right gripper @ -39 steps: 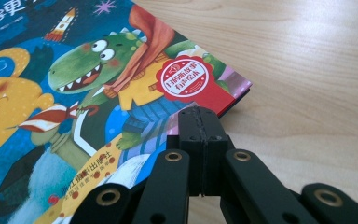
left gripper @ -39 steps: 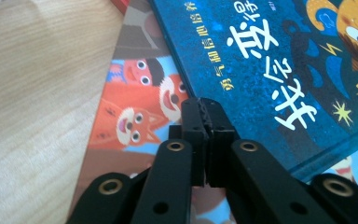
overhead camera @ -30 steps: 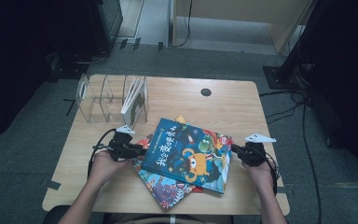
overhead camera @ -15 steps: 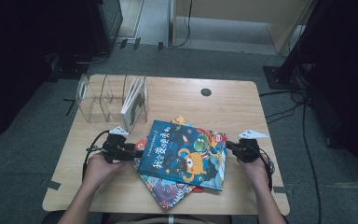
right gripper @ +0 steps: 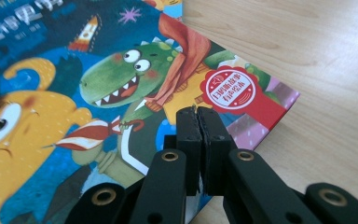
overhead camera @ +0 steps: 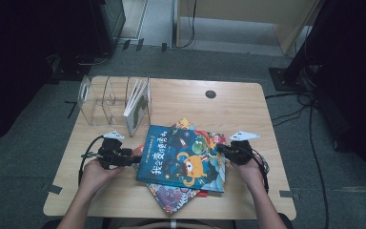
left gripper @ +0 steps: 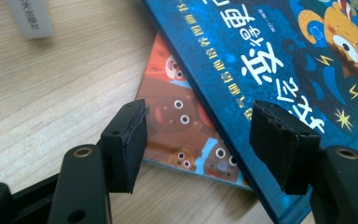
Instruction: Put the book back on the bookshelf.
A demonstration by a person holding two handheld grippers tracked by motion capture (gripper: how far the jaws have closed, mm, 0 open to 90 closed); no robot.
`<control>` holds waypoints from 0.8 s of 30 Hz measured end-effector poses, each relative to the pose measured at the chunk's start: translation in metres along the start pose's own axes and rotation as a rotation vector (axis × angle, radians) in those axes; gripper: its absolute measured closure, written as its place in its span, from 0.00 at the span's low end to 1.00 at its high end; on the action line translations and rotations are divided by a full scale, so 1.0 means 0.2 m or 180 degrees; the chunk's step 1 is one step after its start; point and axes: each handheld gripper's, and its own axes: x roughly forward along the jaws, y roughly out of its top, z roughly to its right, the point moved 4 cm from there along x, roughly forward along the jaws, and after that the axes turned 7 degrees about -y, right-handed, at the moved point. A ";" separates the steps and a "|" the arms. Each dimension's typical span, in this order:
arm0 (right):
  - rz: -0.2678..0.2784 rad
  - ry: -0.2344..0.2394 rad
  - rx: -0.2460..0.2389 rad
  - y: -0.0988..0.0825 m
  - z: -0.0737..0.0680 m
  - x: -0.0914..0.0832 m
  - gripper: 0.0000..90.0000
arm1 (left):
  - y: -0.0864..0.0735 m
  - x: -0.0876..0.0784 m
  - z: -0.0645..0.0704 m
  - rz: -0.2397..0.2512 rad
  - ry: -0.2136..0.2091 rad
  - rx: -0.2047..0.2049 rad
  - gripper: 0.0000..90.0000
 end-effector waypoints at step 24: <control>-0.0051 -0.0229 0.0108 -0.01 0.10 0.02 1.00 | -0.03 -0.02 0.00 0.0043 0.0031 -0.0033 0.41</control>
